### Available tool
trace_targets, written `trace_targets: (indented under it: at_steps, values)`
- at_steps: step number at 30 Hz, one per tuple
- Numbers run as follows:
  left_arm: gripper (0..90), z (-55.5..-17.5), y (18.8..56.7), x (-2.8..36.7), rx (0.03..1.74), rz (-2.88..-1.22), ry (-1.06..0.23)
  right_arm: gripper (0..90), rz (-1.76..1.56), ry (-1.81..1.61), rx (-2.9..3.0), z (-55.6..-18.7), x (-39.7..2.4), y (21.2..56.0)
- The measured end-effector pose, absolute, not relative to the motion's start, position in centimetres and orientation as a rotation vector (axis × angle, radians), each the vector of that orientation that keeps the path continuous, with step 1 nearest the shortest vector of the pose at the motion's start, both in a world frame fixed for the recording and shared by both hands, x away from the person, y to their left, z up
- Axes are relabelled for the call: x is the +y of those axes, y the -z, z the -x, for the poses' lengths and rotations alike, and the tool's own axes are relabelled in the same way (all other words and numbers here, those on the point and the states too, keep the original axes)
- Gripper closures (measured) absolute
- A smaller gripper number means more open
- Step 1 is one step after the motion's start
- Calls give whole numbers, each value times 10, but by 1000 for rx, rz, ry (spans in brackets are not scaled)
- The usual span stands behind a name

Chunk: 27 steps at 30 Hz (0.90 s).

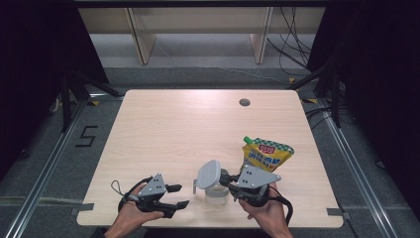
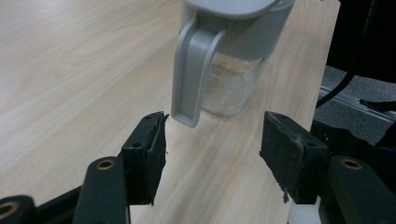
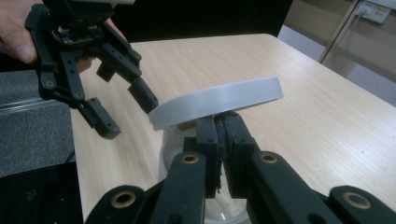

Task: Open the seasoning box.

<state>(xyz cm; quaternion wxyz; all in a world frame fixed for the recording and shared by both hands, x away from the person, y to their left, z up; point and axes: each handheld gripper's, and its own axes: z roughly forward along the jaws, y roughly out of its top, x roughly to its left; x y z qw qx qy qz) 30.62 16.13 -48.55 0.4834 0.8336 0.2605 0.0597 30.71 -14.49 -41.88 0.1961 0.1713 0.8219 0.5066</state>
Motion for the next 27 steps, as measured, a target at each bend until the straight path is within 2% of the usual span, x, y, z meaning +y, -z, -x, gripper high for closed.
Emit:
trace_targets:
  at_steps: [20, 27]
  values:
    - [365, -306, 494, 169, 653, -2056, -147, 840, -388, -1399, 2348, -303, -114, 417]
    - [362, -304, 495, 170, 665, -2056, -148, 803, -425, -1387, 2328, -301, -133, 417]
